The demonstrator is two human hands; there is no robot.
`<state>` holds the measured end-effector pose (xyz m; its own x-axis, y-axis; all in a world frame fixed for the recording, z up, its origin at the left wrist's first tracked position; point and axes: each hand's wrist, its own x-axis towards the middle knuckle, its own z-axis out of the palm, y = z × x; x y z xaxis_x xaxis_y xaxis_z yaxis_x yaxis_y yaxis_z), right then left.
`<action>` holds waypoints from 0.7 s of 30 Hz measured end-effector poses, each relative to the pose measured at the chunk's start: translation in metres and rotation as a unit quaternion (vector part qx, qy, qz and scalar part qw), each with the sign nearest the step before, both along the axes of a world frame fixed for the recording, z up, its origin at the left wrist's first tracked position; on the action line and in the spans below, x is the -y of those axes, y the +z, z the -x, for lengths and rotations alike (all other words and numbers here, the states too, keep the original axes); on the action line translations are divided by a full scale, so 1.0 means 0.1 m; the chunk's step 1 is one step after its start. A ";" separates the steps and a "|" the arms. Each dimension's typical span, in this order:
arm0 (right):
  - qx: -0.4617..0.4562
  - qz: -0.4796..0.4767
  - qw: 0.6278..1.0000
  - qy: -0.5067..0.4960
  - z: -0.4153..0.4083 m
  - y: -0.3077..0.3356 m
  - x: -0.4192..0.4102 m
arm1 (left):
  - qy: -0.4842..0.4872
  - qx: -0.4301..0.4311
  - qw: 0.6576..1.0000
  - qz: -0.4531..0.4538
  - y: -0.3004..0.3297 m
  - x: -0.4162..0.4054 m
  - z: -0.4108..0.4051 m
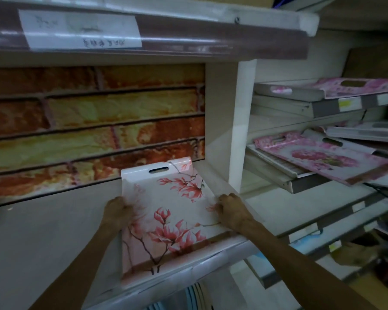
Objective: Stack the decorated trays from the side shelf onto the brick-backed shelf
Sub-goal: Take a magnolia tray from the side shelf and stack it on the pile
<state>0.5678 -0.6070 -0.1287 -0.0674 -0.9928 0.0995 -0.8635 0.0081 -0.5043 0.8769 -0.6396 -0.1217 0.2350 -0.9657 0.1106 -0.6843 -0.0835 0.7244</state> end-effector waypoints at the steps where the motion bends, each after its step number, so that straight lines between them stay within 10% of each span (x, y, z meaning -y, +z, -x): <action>1: 0.006 0.009 1.000 -0.003 0.01 0.03 0.00 | 0.000 -0.003 1.000 0.002 0.04 0.00 -0.02; 10: 0.048 0.148 0.988 -0.004 0.31 0.49 -0.07 | -0.102 -0.103 0.969 0.198 0.49 0.03 0.35; 21: 0.099 0.246 0.962 -0.071 0.92 0.86 -0.41 | -0.295 -0.193 0.912 0.207 0.98 0.01 1.22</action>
